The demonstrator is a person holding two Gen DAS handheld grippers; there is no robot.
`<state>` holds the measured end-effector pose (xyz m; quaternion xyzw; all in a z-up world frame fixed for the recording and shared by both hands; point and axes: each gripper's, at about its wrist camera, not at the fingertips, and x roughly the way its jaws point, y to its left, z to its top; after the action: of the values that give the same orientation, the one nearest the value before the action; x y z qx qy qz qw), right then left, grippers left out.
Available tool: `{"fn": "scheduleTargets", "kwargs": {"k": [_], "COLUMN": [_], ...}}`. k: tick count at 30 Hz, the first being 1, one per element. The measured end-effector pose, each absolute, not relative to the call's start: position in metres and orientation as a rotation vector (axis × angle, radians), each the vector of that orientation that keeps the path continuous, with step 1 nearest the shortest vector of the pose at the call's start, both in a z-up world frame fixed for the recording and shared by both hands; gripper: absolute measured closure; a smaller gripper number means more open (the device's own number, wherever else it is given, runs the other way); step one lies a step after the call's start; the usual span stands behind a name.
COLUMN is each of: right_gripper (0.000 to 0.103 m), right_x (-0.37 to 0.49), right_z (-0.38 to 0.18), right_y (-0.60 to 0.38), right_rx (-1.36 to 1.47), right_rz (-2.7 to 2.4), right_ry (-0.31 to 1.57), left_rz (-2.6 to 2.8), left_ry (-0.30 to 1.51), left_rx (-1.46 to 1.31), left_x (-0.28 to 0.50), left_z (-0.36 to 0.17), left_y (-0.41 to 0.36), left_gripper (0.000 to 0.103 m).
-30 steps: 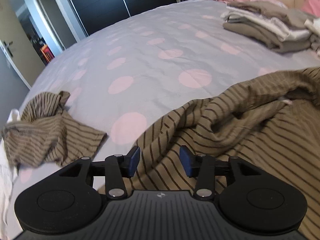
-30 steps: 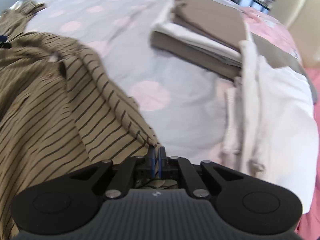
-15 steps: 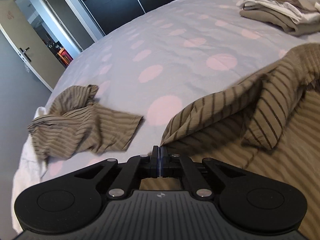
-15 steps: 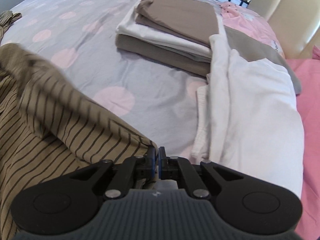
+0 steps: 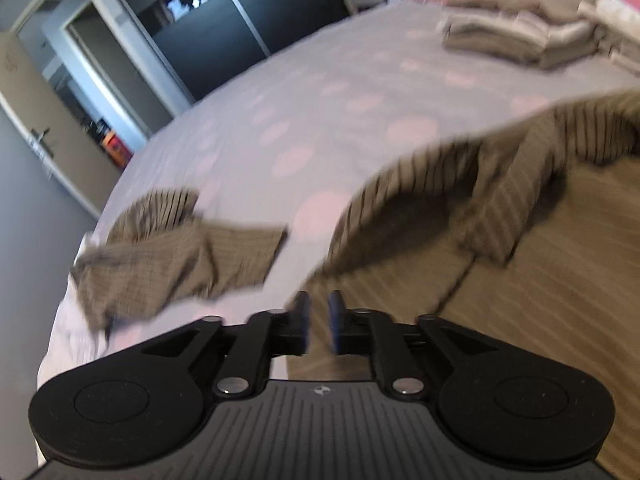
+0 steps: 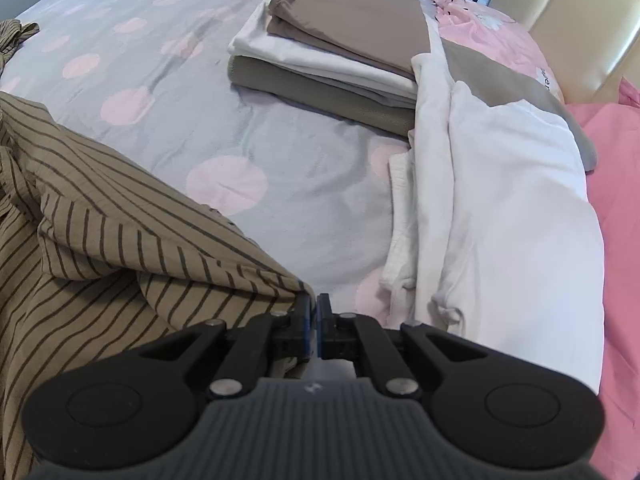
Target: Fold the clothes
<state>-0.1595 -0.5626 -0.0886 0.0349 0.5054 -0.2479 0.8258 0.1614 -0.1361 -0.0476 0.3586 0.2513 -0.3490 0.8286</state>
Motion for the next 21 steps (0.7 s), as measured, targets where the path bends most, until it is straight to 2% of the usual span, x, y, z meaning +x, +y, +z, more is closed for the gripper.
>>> {"fn": "scheduleTargets", "kwargs": {"k": [3, 5, 6, 14, 17, 18, 19, 21], "right_gripper": [0.1, 0.1, 0.1, 0.1, 0.1, 0.1, 0.1, 0.1], "right_x": [-0.159, -0.159, -0.159, -0.156, -0.153, -0.153, -0.153, -0.152], "right_z": [-0.09, -0.09, -0.091, -0.097, -0.099, -0.099, -0.1, -0.1], "right_y": [-0.563, -0.563, -0.563, -0.567, -0.569, -0.57, -0.571, -0.572], "right_rx": [0.079, 0.083, 0.084, 0.09, 0.093, 0.094, 0.096, 0.1], "right_rz": [-0.527, -0.528, -0.528, -0.518, -0.516, -0.516, -0.516, -0.514], "right_ry": [1.078, 1.08, 1.081, 1.097, 1.101, 1.101, 1.101, 1.1], "left_rz": [-0.803, -0.857, -0.89, -1.119, -1.18, -1.183, -1.185, -1.175], "left_ry": [0.499, 0.485, 0.484, 0.494, 0.525, 0.53, 0.535, 0.539], "left_rx": [0.755, 0.781, 0.799, 1.036, 1.12, 1.141, 1.163, 1.17], "left_x": [0.169, 0.176, 0.18, 0.195, 0.193, 0.192, 0.191, 0.19], "left_z": [-0.035, -0.032, -0.032, -0.051, -0.063, -0.067, -0.071, -0.075], "left_y": [-0.154, -0.169, -0.177, -0.243, -0.257, -0.26, -0.262, -0.261], "left_gripper": [0.08, 0.071, 0.063, 0.061, 0.062, 0.067, 0.078, 0.086]}}
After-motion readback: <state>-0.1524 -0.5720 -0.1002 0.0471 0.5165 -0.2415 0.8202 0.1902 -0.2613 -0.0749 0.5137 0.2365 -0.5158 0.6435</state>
